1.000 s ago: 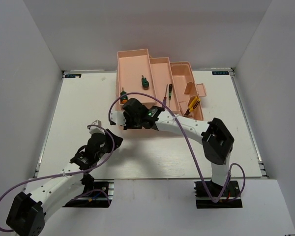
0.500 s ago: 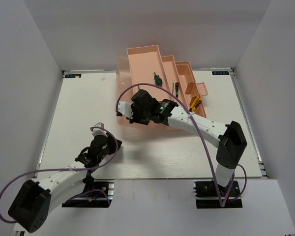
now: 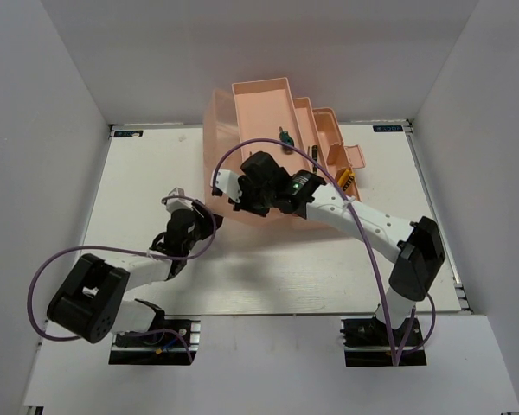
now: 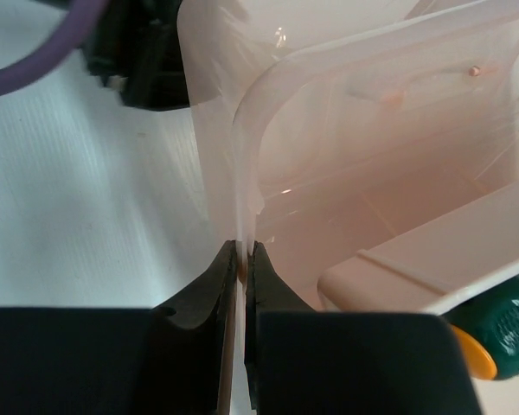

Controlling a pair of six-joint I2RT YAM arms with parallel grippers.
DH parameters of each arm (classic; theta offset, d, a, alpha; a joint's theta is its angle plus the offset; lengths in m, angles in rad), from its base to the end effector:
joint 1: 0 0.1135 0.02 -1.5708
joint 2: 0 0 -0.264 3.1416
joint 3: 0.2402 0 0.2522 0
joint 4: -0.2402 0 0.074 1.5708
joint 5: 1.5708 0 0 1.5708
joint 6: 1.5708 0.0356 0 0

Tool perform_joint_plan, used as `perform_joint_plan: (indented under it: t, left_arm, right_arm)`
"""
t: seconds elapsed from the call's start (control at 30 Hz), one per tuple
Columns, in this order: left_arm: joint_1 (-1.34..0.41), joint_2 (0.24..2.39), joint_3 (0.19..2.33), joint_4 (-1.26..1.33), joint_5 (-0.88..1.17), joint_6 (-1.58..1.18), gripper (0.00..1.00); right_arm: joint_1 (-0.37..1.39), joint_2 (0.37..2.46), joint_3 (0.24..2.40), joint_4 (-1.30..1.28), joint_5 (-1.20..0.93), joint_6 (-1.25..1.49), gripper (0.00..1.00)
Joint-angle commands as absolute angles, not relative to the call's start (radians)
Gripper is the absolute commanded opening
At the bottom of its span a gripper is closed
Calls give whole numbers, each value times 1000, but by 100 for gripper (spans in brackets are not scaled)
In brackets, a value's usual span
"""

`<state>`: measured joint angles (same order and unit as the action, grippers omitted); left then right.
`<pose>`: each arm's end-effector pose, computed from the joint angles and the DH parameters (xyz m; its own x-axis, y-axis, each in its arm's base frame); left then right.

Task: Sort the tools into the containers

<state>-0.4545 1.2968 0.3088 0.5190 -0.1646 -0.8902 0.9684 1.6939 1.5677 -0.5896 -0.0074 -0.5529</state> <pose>0.2099 -0.0961 0.1468 -0.4901 -0.6139 -0.6189 -0.1257 0.7523 -0.6467 0.2183 0.3179 0.3323 0.1179 -0.7553 -0.6447 -0.8991 0.1943 -0.3921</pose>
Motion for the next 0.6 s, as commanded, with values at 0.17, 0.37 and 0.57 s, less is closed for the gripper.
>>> perform_joint_plan:
  t: [0.17,0.37,0.57]
  left_arm:
    - [-387,1379,397,661,-78,-979,61]
    - [-347,1460,397,782,17,-1008,61]
    - [-328,1531,440,844,89,-1008,61]
  right_arm:
    - [957,1583,1572,-525,-35,-526,0]
    - [950,1574,1568,-545,-84,-497,0]
    - [945,1571,1565,-569,-136,-497,19]
